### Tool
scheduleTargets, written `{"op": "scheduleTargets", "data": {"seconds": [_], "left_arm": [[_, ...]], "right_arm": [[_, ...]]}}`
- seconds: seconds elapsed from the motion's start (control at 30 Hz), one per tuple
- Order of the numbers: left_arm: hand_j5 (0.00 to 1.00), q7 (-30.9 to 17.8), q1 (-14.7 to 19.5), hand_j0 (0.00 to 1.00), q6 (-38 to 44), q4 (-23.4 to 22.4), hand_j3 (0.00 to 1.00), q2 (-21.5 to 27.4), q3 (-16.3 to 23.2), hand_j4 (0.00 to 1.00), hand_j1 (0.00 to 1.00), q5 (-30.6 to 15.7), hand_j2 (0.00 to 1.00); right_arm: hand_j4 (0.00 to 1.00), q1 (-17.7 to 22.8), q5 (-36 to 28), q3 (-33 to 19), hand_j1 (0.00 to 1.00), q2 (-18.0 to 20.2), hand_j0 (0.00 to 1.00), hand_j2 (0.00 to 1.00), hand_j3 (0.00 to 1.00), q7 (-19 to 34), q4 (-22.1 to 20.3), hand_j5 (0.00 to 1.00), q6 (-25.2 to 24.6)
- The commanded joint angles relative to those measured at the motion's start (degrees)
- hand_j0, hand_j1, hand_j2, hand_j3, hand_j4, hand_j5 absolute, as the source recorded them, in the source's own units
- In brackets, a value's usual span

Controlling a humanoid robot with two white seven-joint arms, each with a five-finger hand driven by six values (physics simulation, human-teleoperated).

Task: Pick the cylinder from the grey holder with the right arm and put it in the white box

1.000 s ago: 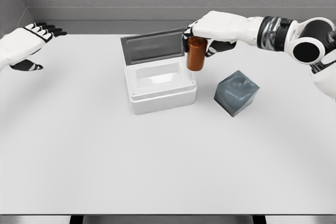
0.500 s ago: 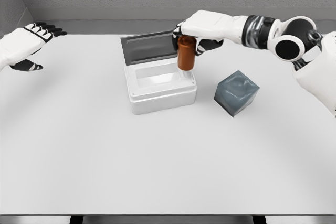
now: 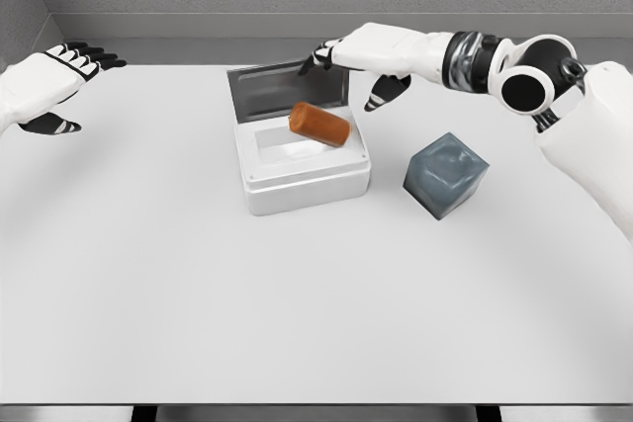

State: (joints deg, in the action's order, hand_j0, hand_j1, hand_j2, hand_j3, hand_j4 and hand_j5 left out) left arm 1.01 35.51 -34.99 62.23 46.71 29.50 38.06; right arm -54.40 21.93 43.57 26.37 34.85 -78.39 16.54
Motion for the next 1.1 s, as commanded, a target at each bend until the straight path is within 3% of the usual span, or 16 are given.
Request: {"op": "scheduleTargets", "data": {"seconds": [0.0,0.13,0.2,0.23,0.3,0.4,0.47,0.57,0.63,0.83,1.07], "left_arm": [[1.00,0.0,0.0,1.00,0.0,0.0,1.00,0.1,-0.1,1.00,1.00,-0.4,1.00],[1.00,0.0,0.0,1.00,0.0,0.0,1.00,0.1,-0.1,1.00,1.00,-0.4,1.00],[1.00,0.0,0.1,1.00,0.0,0.0,1.00,0.0,-0.1,1.00,1.00,-0.5,1.00],[1.00,0.1,0.0,1.00,0.0,-0.4,1.00,-0.6,-0.1,1.00,1.00,-1.4,1.00],[1.00,0.1,0.4,1.00,0.0,-2.4,1.00,-1.0,-0.8,1.00,1.00,-1.6,1.00],[1.00,-0.1,2.5,1.00,0.0,-8.6,1.00,-5.1,-0.8,1.00,1.00,-2.9,1.00],[1.00,-4.3,6.2,1.00,0.0,-15.2,1.00,-7.3,0.1,1.00,1.00,-6.3,1.00],[1.00,-8.5,11.8,1.00,0.0,-21.0,1.00,-10.9,0.4,1.00,1.00,-6.9,1.00],[1.00,-12.3,15.4,1.00,0.0,-26.3,1.00,-15.5,0.6,1.00,1.00,-6.9,1.00],[1.00,-21.0,20.2,1.00,0.0,-30.1,1.00,-23.5,0.6,1.00,1.00,-6.9,1.00],[1.00,-21.0,19.4,1.00,0.0,-28.2,1.00,-25.0,0.6,1.00,1.00,-6.6,1.00]], "right_arm": [[1.00,0.0,0.6,0.3,1.00,0.0,1.00,1.00,1.00,0.1,0.1,1.00,0.3],[1.00,0.3,0.4,0.0,1.00,0.9,1.00,1.00,1.00,0.1,-0.7,1.00,1.4],[1.00,2.6,-0.1,-4.2,1.00,7.5,1.00,1.00,1.00,0.1,-7.5,1.00,3.3],[1.00,7.0,-0.3,-10.0,1.00,10.8,1.00,1.00,1.00,0.1,-12.1,1.00,3.6],[1.00,10.5,-0.5,-14.5,1.00,14.7,1.00,1.00,1.00,0.1,-16.4,1.00,3.6],[1.00,14.2,-2.9,-20.2,1.00,18.0,1.00,1.00,1.00,0.1,-17.1,1.00,7.9],[1.00,16.0,-4.1,-22.2,1.00,20.2,1.00,1.00,1.00,0.1,-17.6,1.00,10.5],[1.00,23.0,-4.2,-28.2,1.00,22.5,1.00,1.00,1.00,0.1,-17.7,1.00,18.5],[1.00,24.4,-4.2,-28.5,1.00,23.9,1.00,1.00,1.00,0.1,-17.6,1.00,18.5],[1.00,25.3,-4.2,-28.5,1.00,24.5,1.00,1.00,1.00,0.1,-17.3,1.00,18.5],[1.00,25.7,-4.2,-28.5,1.00,24.7,1.00,1.00,1.00,0.1,-17.4,1.00,18.5]]}}
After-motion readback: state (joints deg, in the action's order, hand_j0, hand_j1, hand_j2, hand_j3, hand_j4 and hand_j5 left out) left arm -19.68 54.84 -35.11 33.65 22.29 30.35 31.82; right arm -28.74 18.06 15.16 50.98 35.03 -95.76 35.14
